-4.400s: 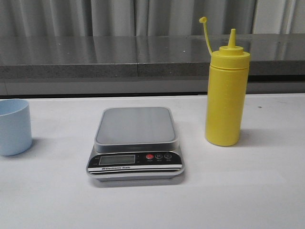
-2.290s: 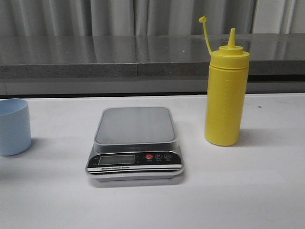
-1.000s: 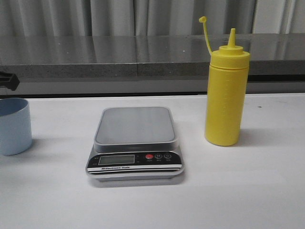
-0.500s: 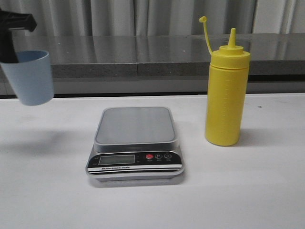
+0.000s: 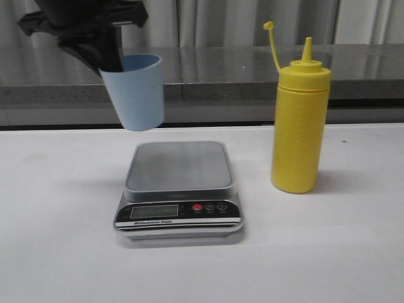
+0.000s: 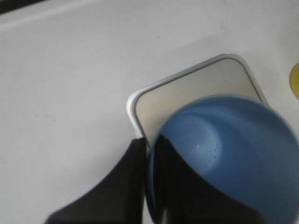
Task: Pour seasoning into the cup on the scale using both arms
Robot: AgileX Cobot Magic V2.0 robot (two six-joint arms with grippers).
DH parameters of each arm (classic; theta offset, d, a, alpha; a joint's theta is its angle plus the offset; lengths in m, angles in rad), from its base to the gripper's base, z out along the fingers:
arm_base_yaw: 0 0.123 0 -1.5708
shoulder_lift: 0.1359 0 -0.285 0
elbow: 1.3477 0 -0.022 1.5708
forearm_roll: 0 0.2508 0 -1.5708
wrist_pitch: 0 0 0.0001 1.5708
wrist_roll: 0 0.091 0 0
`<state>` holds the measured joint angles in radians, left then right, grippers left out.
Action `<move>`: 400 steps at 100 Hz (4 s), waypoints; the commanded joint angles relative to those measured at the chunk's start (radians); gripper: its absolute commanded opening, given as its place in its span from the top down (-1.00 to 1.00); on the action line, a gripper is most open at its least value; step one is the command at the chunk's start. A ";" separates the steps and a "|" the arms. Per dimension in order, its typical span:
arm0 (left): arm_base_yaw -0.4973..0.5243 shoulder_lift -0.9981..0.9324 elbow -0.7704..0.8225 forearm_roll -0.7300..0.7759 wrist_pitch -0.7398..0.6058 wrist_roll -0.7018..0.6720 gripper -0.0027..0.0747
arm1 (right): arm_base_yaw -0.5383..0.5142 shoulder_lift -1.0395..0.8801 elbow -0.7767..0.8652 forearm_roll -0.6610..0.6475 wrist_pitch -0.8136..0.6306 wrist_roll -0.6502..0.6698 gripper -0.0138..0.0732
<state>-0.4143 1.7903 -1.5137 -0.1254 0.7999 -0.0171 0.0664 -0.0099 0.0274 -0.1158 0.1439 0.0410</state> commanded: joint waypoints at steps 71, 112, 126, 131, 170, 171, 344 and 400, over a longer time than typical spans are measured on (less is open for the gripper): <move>-0.091 0.082 -0.081 -0.024 -0.037 0.001 0.98 | -0.005 -0.016 0.001 0.000 -0.079 -0.010 0.96; -0.091 0.082 -0.081 -0.024 -0.037 0.001 0.98 | -0.005 -0.016 0.001 0.000 -0.079 -0.010 0.96; -0.091 0.082 -0.081 -0.024 -0.037 0.001 0.98 | -0.005 -0.016 0.001 0.000 -0.079 -0.010 0.96; -0.091 0.082 -0.081 -0.024 -0.037 0.002 0.98 | -0.005 -0.016 0.001 0.000 -0.079 -0.010 0.96; -0.091 0.082 -0.081 -0.024 -0.037 0.003 0.88 | -0.005 -0.016 0.001 0.000 -0.079 -0.010 0.96; -0.091 0.082 -0.081 -0.024 -0.037 0.003 0.87 | -0.005 -0.016 0.001 0.000 -0.079 -0.010 0.96; 0.222 -0.748 0.574 0.105 -0.506 -0.031 -0.53 | -0.005 -0.016 0.001 0.000 -0.079 -0.010 0.96; 0.247 -1.379 1.115 0.131 -0.717 -0.025 -0.53 | -0.005 -0.016 0.001 0.000 -0.079 -0.010 0.96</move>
<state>-0.1697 0.4669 -0.4016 0.0000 0.1763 -0.0362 0.0664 -0.0099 0.0274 -0.1158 0.1439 0.0393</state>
